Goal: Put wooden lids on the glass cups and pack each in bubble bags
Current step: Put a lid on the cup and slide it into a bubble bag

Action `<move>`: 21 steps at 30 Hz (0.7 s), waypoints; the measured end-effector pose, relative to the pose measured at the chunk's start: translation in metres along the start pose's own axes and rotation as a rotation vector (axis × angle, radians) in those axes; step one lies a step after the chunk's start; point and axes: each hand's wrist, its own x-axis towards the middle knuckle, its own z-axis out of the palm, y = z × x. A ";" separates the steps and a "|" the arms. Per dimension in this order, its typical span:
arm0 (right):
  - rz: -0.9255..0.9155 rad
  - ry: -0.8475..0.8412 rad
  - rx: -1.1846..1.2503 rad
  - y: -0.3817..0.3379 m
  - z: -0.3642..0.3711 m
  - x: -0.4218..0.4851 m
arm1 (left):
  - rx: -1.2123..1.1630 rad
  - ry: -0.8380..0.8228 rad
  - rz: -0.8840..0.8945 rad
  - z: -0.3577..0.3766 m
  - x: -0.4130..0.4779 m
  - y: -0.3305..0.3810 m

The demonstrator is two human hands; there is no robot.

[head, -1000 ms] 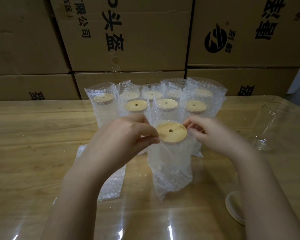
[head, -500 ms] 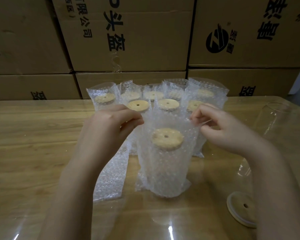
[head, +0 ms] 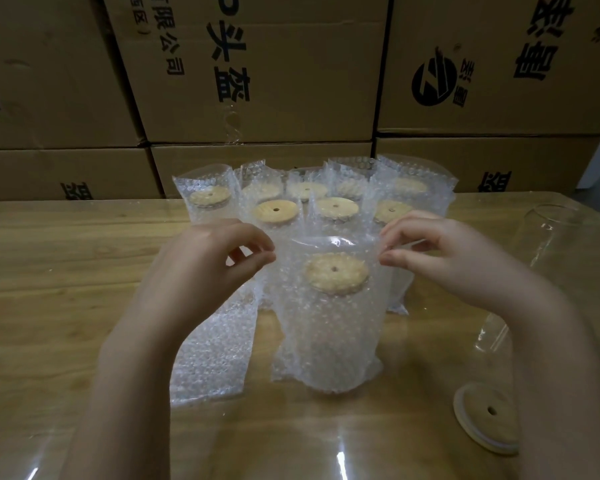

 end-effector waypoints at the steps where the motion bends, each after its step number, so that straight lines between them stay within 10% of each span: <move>1: -0.013 0.024 -0.015 0.000 0.000 0.000 | 0.011 0.014 0.003 0.000 0.000 -0.001; 21: -0.031 0.202 -0.115 0.004 0.003 0.004 | 0.066 0.192 0.086 0.006 0.004 0.000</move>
